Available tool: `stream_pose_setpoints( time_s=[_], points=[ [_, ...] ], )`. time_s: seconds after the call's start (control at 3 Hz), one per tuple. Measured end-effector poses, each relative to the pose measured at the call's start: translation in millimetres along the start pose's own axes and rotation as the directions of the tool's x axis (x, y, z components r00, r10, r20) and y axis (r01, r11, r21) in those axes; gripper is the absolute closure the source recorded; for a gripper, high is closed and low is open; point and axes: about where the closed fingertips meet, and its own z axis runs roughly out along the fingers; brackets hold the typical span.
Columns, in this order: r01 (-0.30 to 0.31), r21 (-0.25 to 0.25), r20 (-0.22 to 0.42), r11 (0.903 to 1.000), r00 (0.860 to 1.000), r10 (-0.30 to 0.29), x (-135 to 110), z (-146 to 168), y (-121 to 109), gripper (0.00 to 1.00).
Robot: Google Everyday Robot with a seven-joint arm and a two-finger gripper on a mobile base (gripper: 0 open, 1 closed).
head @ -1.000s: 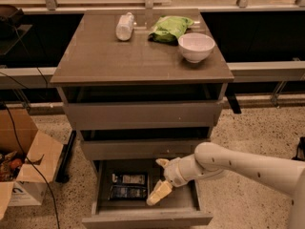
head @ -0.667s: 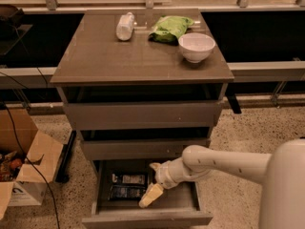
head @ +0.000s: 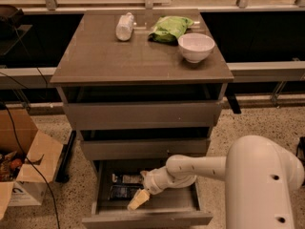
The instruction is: Pick blue chip bag from bottom drawer and place on counter
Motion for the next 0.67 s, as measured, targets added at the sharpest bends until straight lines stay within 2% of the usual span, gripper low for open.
stream_pose_setpoints(
  time_s=[0.67],
  points=[
    [-0.052, 0.039, 0.063, 0.9979, 0.997, 0.049, 31.3, 79.7, -39.9, 0.0]
  ],
)
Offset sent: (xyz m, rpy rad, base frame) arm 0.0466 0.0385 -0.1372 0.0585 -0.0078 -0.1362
